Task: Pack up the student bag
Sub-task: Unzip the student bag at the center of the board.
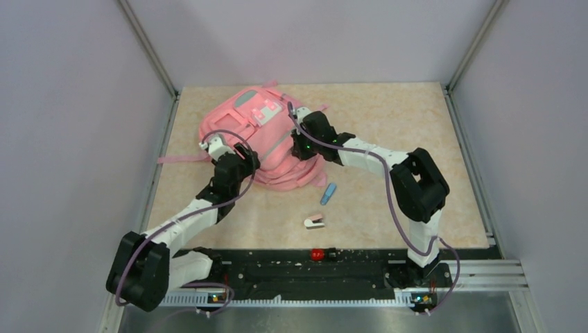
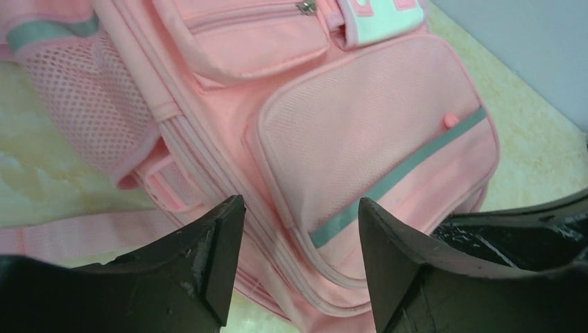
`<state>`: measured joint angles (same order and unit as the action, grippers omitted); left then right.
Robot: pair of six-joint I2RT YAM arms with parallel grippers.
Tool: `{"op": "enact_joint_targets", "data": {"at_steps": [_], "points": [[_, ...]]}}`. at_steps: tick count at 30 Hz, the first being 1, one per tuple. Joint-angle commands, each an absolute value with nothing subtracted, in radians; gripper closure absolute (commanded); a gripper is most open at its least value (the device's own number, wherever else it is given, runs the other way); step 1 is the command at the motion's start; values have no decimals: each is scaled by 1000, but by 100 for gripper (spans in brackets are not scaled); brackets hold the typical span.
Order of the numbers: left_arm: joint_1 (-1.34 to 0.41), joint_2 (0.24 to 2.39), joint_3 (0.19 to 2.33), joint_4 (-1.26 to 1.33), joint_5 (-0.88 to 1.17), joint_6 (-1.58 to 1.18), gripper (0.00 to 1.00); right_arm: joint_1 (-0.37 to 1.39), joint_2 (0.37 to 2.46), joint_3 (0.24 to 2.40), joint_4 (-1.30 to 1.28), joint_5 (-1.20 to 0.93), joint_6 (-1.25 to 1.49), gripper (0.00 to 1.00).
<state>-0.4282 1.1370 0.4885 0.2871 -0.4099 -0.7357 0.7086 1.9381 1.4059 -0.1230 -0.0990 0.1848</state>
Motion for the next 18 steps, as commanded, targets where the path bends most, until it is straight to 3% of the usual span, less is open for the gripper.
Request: {"op": "enact_joint_targets", "data": {"at_steps": [1,10,15,18], "points": [[-334,1134,508,235,-278,-704,34,690,1903,1390,-190,-53,150,100],[-230,1264,551,318,-135,-714,36,691,1895,1395,-212,-51,139,100],[-227,1313,553,312,-150,-739,50,690,1881,1379,-222,-60,142,100],[-228,1320,545,310,-144,-744,65,692,1865,1352,-217,-78,159,100]]}}
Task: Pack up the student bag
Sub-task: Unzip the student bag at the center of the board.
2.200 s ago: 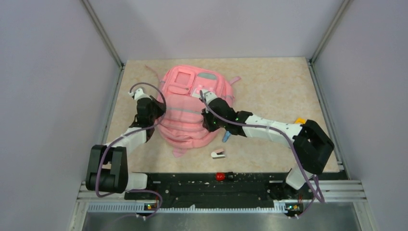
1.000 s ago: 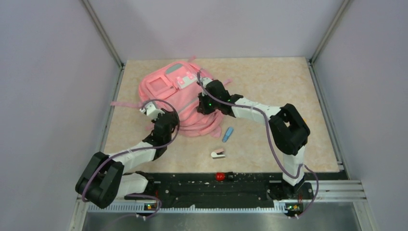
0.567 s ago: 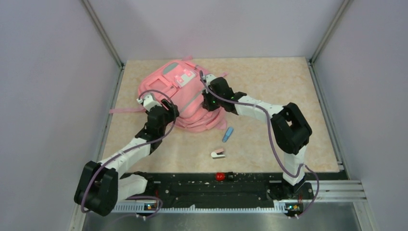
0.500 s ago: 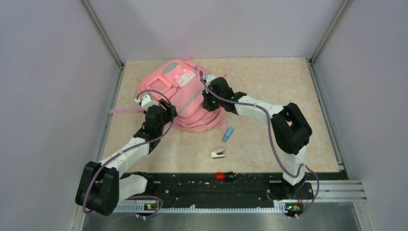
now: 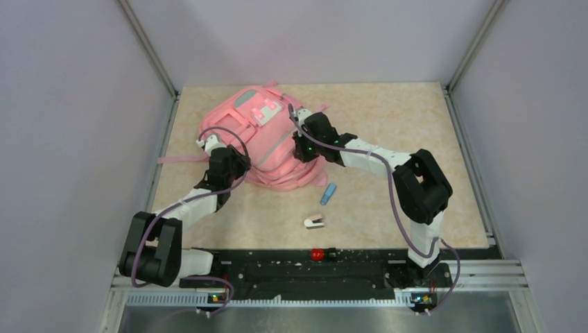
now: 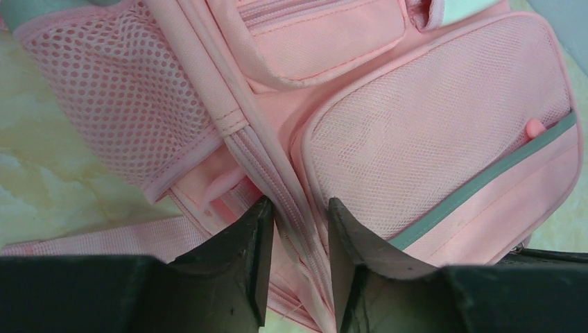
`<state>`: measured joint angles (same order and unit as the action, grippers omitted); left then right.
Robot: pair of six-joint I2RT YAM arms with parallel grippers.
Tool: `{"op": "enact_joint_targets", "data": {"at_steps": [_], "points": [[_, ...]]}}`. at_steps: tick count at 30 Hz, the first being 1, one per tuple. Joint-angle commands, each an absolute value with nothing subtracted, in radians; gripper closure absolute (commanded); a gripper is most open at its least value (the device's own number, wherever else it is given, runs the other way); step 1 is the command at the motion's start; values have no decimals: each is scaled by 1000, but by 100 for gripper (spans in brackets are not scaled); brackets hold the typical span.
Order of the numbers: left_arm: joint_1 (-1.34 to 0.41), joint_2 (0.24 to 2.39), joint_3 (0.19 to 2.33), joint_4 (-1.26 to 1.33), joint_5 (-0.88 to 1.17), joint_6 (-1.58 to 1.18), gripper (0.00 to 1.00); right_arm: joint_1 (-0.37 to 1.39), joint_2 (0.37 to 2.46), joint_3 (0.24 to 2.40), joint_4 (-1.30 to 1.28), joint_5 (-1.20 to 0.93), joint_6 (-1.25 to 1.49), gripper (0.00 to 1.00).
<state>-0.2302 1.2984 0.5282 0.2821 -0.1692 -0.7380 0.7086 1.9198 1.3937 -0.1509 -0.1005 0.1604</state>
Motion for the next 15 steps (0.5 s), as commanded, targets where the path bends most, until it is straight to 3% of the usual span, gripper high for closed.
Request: {"op": "enact_joint_targets", "data": {"at_steps": [1,6,15], "points": [[-227,1322,545,308,-135,-744,69,693,1859,1342,-216,-87,165,100],[-228,1312,518,341,-116,-773,98,719,1824,1286,-198,-105,202,100],[-230,1271,458,418,-135,-830,100,885,1821,1276,-192,-52,234,100]]}}
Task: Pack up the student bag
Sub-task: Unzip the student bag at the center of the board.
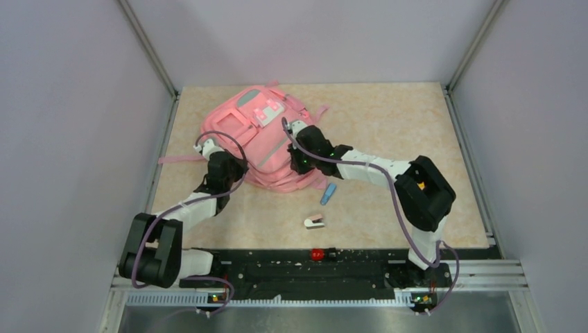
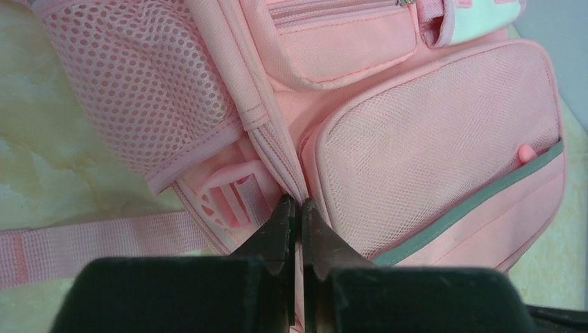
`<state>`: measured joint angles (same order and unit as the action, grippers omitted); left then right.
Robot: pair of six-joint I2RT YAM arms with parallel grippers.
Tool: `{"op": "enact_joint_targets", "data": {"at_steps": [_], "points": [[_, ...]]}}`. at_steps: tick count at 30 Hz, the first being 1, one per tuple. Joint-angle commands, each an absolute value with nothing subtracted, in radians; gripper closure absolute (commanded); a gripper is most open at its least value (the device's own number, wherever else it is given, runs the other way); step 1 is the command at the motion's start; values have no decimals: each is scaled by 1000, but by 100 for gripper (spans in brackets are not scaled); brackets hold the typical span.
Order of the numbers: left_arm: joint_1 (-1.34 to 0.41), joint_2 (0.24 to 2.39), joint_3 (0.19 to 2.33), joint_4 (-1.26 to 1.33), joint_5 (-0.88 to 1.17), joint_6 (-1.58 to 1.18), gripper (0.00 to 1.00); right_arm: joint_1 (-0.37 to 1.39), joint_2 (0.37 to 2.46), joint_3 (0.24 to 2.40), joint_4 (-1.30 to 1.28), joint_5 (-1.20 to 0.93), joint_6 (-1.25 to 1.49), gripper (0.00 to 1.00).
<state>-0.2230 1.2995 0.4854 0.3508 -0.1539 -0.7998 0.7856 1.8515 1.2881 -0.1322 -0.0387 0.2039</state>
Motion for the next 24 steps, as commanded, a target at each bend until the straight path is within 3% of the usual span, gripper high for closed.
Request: {"op": "enact_joint_targets", "data": {"at_steps": [1,14,16,18,21,24], "points": [[-231,1267,452,426,-137,-834,100,904,1829,1285,-182,-53,240,100],[-246,1202,415,414,-150,-839,100,1028,2078,1633,-228,-53,213,100],[-247,1186,420,376,-147,-811,100,1028,2063,1635,-227,-39,197,93],[-246,1156,432,313,-147,-776,88,1029,2029,1627,-234,-18,171,79],[-245,1085,446,231,-160,-706,51,1024,1967,1597,-246,15,136,60],[-245,1015,496,108,-172,-636,33,1010,1889,1547,-259,57,126,44]]}}
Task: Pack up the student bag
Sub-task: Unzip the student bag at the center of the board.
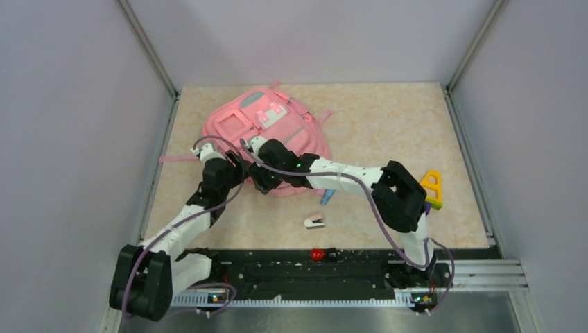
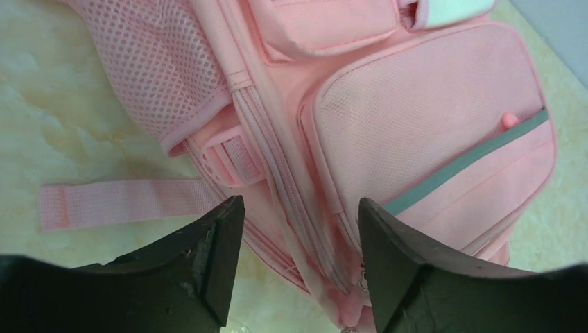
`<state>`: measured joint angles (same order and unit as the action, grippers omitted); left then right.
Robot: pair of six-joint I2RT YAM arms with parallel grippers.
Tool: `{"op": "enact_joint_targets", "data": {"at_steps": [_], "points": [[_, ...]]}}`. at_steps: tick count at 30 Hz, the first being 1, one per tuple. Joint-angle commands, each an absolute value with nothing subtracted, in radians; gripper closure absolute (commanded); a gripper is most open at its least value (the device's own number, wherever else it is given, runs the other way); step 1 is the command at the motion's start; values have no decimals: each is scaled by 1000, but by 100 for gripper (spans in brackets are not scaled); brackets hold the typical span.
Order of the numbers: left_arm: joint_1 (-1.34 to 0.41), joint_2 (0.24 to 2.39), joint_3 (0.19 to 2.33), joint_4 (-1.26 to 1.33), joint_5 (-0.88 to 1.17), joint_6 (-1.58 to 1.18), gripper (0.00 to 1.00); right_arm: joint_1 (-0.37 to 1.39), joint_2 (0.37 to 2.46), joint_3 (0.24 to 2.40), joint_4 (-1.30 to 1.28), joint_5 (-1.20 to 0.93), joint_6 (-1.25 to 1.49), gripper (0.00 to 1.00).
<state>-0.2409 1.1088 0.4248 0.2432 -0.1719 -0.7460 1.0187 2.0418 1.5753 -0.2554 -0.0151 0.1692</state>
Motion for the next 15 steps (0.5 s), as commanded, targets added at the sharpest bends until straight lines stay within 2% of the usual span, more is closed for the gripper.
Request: {"op": "enact_joint_targets", "data": {"at_steps": [1,4,6,10,15], "points": [[-245,996,516,64,-169,-615,31,1000,1860,1525,-255,59,126,40],[-245,945,601,-75,-124,-528,24,935,1755,1419,-225,44,120,25],[-246,931,687,-188,-93,-483,20,864,1676,1350,-202,10,128,18],[-251,924,835,-342,-41,-377,17,687,1568,1254,-156,-118,206,16],[-304,973,911,-354,-14,-250,17,614,1466,1157,-169,-14,170,15]]}}
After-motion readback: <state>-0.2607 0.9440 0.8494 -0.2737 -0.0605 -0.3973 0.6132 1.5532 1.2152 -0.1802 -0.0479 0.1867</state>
